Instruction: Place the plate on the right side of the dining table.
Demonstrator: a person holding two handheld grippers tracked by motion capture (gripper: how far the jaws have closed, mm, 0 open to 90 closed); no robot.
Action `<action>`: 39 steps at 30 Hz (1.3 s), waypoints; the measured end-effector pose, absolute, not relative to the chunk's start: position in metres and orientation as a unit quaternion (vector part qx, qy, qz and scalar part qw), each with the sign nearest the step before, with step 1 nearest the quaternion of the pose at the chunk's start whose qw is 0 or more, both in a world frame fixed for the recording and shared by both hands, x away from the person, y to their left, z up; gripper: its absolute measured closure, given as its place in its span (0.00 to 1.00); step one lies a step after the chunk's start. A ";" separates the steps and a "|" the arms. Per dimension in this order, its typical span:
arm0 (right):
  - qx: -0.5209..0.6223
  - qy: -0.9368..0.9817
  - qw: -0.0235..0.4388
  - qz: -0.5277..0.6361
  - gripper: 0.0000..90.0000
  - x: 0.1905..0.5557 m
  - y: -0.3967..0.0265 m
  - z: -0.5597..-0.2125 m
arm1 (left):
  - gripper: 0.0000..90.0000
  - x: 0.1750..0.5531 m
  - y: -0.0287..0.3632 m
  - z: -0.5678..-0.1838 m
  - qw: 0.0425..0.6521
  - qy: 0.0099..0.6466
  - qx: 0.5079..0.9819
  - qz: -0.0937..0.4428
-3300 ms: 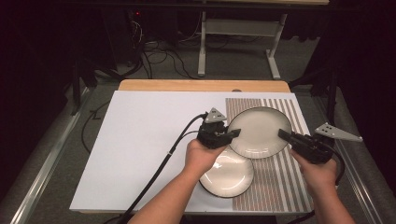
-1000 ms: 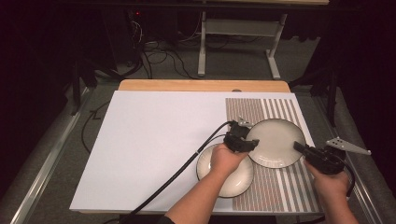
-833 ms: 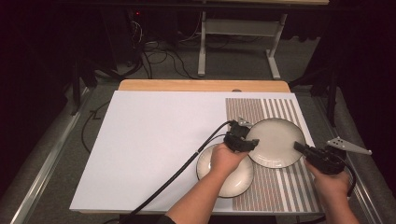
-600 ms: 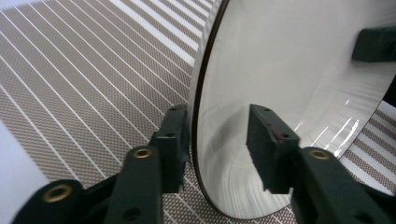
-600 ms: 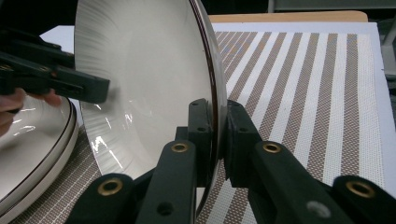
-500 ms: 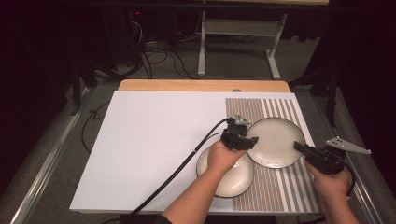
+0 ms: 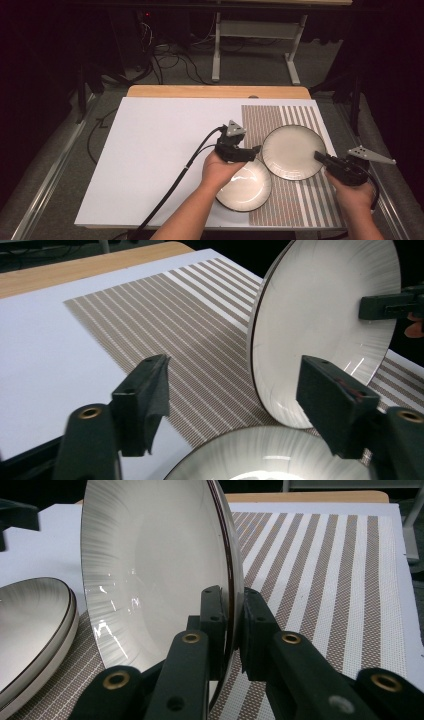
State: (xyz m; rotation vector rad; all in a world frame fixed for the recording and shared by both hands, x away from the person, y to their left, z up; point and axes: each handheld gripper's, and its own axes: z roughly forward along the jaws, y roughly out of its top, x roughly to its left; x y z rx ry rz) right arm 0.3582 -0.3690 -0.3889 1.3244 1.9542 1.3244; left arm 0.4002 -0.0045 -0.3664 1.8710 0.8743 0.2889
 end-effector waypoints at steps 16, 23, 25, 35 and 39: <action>0.488 0.703 0.215 0.470 0.93 0.361 -0.369 -0.390 | 0.02 0.373 0.072 -0.370 0.506 0.388 0.754 0.158; 0.491 0.706 0.218 0.462 0.92 0.364 -0.368 -0.390 | 0.00 0.362 0.108 -0.375 0.508 0.401 0.744 0.167; 0.495 0.705 0.218 0.459 0.92 0.365 -0.367 -0.390 | 0.00 0.359 0.119 -0.376 0.505 0.404 0.744 0.170; 0.509 0.704 0.214 0.448 0.90 0.371 -0.367 -0.392 | 0.00 0.336 0.169 -0.383 0.513 0.411 0.726 0.202; 0.518 0.700 0.211 0.445 0.89 0.375 -0.366 -0.394 | 0.00 0.330 0.181 -0.390 0.521 0.415 0.717 0.206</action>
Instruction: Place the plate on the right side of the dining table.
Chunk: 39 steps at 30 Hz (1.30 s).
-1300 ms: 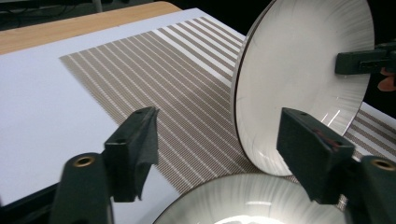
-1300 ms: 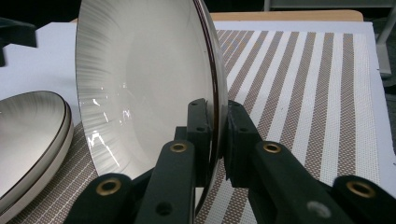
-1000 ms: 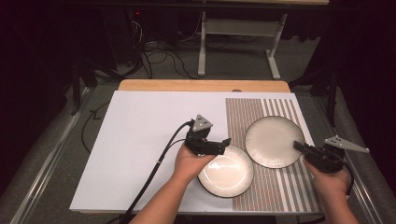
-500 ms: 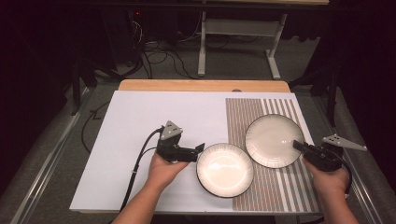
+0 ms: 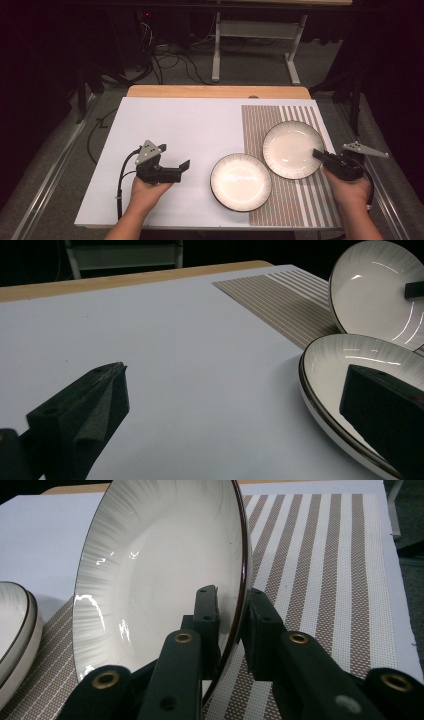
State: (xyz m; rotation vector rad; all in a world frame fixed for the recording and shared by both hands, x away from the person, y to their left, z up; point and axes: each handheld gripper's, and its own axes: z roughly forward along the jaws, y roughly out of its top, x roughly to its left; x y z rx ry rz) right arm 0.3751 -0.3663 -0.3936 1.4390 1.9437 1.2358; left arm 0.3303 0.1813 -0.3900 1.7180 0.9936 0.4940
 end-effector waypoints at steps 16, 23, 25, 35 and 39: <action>0.543 0.698 0.210 0.417 0.86 0.395 -0.366 -0.400 | 0.00 0.327 0.189 -0.385 0.529 0.409 0.713 0.211; 0.567 0.688 0.199 0.406 0.85 0.403 -0.368 -0.406 | 0.00 0.328 0.190 -0.385 0.531 0.411 0.711 0.210; 0.573 0.686 0.198 0.402 0.85 0.405 -0.369 -0.407 | 0.00 0.328 0.190 -0.385 0.530 0.412 0.711 0.209; 0.594 0.690 0.213 0.355 0.85 0.408 -0.368 -0.415 | 0.00 0.330 0.190 -0.386 0.522 0.412 0.717 0.210; 0.591 0.689 0.222 0.356 0.79 0.406 -0.367 -0.413 | 0.00 0.329 0.190 -0.387 0.519 0.412 0.719 0.210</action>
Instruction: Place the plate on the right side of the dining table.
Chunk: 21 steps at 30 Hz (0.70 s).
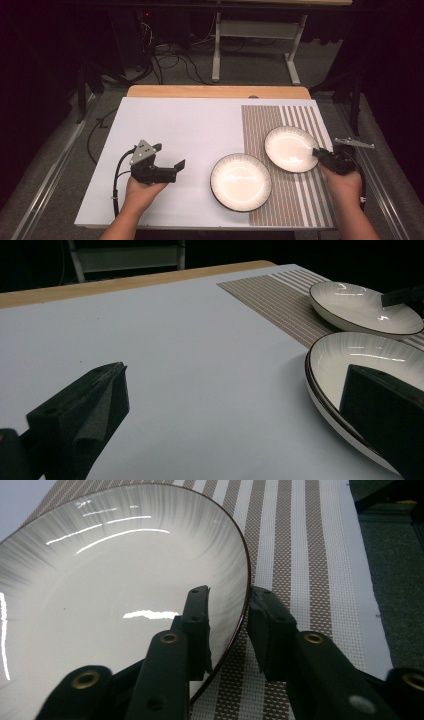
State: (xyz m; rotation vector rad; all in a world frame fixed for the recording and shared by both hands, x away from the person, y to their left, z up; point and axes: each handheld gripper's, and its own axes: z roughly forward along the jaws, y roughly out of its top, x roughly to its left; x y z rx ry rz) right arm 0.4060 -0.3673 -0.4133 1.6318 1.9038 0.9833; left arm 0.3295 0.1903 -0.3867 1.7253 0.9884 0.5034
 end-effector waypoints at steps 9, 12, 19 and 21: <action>0.536 0.691 0.273 0.400 0.64 0.386 -0.355 -0.392 | 0.00 0.328 0.195 -0.386 0.518 0.419 0.715 0.211; 0.520 0.693 0.272 0.419 0.58 0.378 -0.347 -0.385 | 0.00 0.328 0.198 -0.385 0.520 0.422 0.712 0.212; 0.469 0.703 0.268 0.463 0.46 0.360 -0.325 -0.372 | 0.00 0.326 0.202 -0.383 0.520 0.424 0.709 0.216; 0.450 0.708 0.267 0.474 0.43 0.355 -0.318 -0.369 | 0.00 0.325 0.203 -0.382 0.522 0.425 0.707 0.216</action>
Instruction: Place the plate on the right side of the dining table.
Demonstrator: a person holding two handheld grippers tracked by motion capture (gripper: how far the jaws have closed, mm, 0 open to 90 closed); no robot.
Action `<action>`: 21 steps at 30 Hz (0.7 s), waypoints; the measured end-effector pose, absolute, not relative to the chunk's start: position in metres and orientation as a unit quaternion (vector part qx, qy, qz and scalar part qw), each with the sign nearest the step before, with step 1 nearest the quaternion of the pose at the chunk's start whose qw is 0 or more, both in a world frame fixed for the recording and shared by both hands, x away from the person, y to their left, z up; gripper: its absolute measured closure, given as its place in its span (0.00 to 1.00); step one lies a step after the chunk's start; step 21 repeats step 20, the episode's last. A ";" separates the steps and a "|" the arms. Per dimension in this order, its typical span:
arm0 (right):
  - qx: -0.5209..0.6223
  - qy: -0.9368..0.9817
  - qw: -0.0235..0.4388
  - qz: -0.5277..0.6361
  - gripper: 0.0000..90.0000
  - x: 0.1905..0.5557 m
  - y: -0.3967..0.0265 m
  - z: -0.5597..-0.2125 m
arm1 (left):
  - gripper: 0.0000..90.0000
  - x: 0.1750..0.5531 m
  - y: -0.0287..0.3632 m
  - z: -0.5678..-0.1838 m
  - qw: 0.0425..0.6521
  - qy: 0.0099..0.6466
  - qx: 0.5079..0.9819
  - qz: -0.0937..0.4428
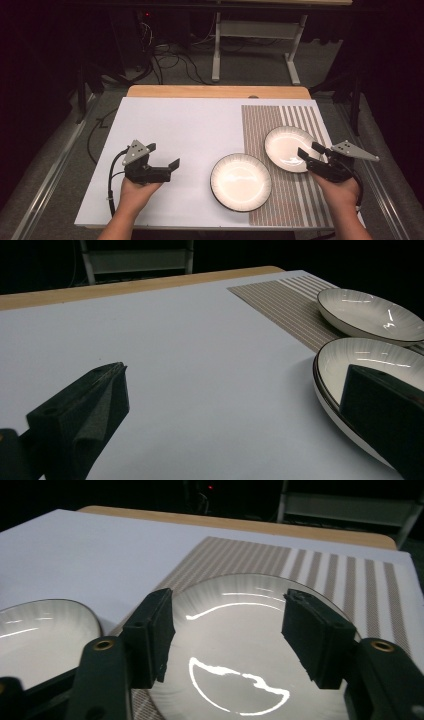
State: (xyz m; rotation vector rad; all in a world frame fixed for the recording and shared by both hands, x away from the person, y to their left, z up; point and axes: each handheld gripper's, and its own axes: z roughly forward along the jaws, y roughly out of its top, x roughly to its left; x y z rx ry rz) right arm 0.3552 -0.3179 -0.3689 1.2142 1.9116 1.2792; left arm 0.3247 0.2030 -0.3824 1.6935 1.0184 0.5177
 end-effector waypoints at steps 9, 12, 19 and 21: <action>0.382 0.722 0.252 0.519 0.25 0.333 -0.283 -0.359 | 0.00 0.320 0.206 -0.380 0.518 0.422 0.709 0.227; 0.368 0.723 0.250 0.528 0.17 0.326 -0.270 -0.357 | 0.00 0.318 0.208 -0.378 0.520 0.422 0.706 0.230; 0.348 0.725 0.256 0.536 0.01 0.319 -0.255 -0.358 | 0.00 0.315 0.211 -0.376 0.522 0.422 0.702 0.237; 0.346 0.726 0.258 0.535 0.01 0.319 -0.254 -0.359 | 0.00 0.315 0.212 -0.376 0.522 0.422 0.702 0.238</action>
